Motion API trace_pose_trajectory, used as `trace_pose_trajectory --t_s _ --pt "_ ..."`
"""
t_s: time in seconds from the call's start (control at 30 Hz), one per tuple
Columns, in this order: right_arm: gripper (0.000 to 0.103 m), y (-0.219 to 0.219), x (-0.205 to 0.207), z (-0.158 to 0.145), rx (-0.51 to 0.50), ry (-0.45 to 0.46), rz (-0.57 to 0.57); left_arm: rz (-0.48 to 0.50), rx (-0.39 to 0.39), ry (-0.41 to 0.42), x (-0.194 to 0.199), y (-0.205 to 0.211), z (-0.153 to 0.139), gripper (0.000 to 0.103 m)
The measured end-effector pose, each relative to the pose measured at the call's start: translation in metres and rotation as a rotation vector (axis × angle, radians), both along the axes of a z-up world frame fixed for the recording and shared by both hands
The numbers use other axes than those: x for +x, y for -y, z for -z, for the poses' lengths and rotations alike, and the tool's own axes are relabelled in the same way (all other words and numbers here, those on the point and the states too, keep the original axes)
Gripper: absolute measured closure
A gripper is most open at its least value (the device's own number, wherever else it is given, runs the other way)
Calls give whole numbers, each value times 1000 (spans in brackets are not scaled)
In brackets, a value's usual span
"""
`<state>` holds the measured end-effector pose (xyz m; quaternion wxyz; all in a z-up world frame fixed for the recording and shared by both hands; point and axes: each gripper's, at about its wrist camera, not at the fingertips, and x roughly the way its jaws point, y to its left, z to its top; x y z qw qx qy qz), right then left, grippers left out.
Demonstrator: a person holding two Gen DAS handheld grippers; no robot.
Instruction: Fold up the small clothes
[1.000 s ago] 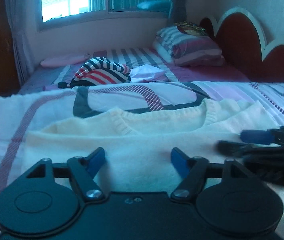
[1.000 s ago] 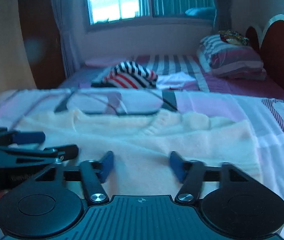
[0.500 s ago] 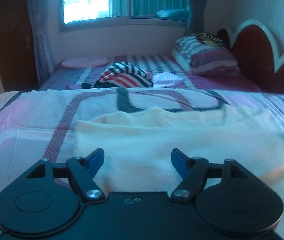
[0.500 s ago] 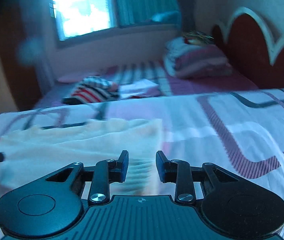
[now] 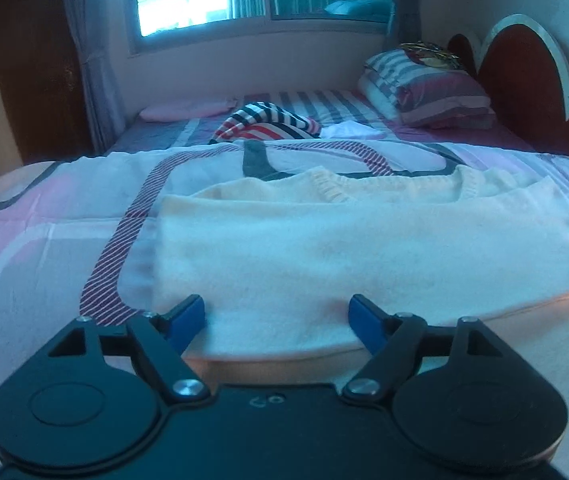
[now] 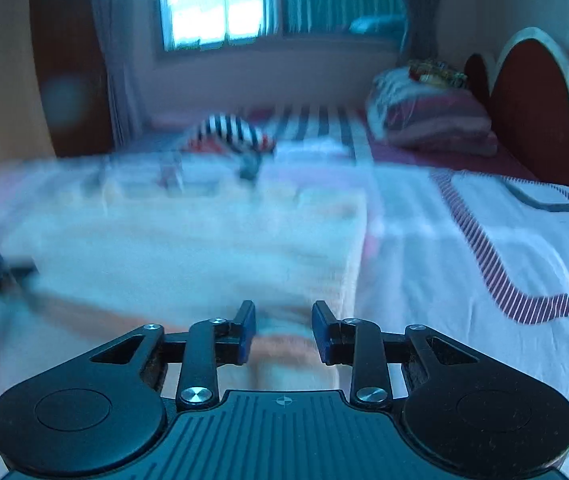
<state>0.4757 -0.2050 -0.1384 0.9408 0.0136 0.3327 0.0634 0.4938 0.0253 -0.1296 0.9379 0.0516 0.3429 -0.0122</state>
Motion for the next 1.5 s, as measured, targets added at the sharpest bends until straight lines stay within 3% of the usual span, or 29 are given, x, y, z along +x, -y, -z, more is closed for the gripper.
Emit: trace_pose_trajectory --t_s 0.7,0.93,1.03,1.2,1.5 --pt "72 6 -10 11 -20 61 -43 -50 40 6 -1 2 3 11" --pt "72 -2 -9 11 -59 50 -48 -52 34 0 -1 0 2 9" --pt "72 -4 -7 7 -76 23 -55 -55 68 -17 -3 1 -2 9" --pt "72 8 -30 -14 -20 -17 -25 -22 162 -28 -44 0 -13 10" --pt "72 35 -132 -29 110 -93 7 -33 94 -88 -164 -45 -15 16"
